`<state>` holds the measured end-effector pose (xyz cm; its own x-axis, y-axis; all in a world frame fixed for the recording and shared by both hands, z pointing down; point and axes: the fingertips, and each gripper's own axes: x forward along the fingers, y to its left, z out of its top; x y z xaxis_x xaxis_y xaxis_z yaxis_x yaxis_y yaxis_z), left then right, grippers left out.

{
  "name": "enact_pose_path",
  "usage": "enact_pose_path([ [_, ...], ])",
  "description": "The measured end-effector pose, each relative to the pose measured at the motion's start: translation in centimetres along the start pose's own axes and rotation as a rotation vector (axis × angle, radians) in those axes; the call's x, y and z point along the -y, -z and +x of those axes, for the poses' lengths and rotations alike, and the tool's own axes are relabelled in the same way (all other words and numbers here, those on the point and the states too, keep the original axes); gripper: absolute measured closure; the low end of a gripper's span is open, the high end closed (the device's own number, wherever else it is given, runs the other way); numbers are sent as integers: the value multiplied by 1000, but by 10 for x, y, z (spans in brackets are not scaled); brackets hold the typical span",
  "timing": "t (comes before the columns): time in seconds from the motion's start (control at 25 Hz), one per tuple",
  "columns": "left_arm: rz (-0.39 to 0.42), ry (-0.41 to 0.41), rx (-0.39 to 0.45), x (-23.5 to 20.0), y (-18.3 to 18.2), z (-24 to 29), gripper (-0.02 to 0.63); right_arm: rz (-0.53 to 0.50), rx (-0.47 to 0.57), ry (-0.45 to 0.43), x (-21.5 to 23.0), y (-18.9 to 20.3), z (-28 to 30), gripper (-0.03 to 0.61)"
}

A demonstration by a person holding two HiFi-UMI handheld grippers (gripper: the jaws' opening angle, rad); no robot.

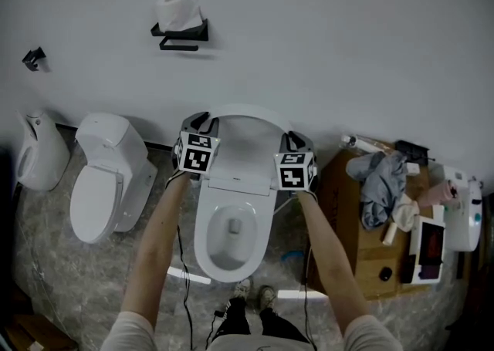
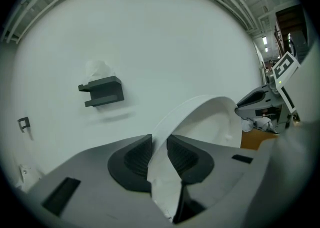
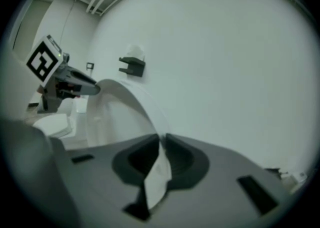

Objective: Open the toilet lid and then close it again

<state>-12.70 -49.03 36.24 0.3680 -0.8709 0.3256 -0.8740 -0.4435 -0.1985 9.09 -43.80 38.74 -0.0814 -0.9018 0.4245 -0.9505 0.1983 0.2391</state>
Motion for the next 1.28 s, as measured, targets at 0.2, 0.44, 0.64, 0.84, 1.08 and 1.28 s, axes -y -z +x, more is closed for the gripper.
enact_pose_path([
  [0.2,15,5,12,8,9,-25,496,-23,16,-37,-10,7,-24,520],
  [0.44,46,22,12,20,21,-59,493,-100,20,-122,-25,22,-52,517],
  [0.64,69,23,3,30,37,-85,489,-138,5,-181,-38,37,-77,512],
  [0.84,111,40,-29,41,55,-116,486,-161,-5,-243,-54,54,-103,505],
  [1.08,138,50,-48,53,82,-149,477,-269,-28,-315,-77,79,-130,500],
  [1.28,193,64,-93,68,100,-171,477,-282,-42,-385,-87,100,-150,489],
])
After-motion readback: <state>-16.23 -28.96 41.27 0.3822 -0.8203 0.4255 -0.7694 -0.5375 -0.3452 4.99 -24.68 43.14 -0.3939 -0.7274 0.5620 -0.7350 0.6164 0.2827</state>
